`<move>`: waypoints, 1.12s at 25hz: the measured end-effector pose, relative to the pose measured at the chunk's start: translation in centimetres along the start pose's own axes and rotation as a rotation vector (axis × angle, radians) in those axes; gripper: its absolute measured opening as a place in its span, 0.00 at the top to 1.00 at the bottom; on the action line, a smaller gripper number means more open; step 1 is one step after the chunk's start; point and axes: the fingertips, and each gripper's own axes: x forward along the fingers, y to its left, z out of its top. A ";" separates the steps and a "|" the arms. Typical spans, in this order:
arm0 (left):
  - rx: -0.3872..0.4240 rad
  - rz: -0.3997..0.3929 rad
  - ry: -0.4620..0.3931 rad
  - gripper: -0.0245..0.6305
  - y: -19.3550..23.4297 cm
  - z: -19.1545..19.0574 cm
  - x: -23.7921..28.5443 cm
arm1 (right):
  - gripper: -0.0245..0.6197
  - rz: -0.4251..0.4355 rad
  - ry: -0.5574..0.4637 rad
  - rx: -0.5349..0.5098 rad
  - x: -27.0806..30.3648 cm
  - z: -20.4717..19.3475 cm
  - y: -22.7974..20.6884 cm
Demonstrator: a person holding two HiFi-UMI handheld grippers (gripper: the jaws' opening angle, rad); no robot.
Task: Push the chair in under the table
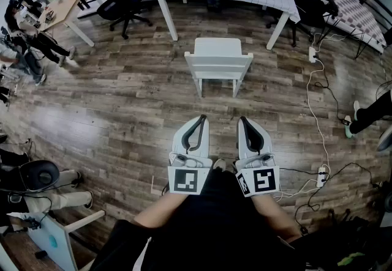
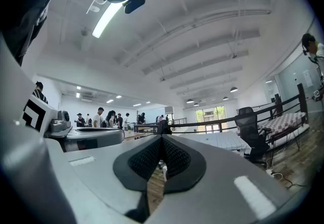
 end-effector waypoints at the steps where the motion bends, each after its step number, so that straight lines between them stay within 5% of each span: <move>1: 0.002 0.002 -0.001 0.95 0.0 -0.1 0.1 | 0.97 0.001 -0.003 0.001 0.0 -0.1 -0.2; 14: 0.017 0.082 0.043 0.95 8.2 -4.2 4.9 | 0.97 0.004 -0.004 0.100 3.6 -2.1 -5.2; 28: -0.048 -0.120 0.162 0.95 12.5 -10.0 25.0 | 0.97 -0.014 0.145 0.046 21.6 -4.6 -11.9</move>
